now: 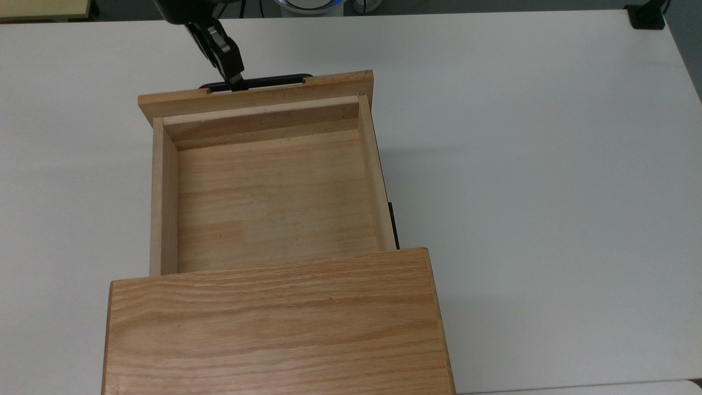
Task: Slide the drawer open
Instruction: 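Pull the handle away from the cabinet, sliding the drawer out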
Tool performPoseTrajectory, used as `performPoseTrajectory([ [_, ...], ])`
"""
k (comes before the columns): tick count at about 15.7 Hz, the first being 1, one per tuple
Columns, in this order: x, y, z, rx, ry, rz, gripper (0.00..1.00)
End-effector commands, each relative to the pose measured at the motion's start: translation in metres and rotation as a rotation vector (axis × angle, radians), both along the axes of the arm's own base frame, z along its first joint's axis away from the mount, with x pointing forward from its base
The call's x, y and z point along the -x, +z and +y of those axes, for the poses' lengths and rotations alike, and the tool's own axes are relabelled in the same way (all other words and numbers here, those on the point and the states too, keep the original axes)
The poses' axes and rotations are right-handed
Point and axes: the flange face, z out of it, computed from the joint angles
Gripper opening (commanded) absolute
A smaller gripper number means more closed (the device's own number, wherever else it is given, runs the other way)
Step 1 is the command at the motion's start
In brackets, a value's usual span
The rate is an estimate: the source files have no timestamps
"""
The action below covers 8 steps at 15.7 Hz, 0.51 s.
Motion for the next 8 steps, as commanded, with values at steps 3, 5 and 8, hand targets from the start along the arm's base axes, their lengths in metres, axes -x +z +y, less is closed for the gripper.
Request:
performPoseTrajectory([
  [3, 0.031, 0.023, 0.015, 0.007, 0.260, 0.012, 1.00],
  [5, 0.037, 0.034, 0.020, 0.070, 0.390, 0.002, 1.00],
  [8, 0.041, 0.050, 0.039, 0.202, 0.633, 0.024, 1.00],
])
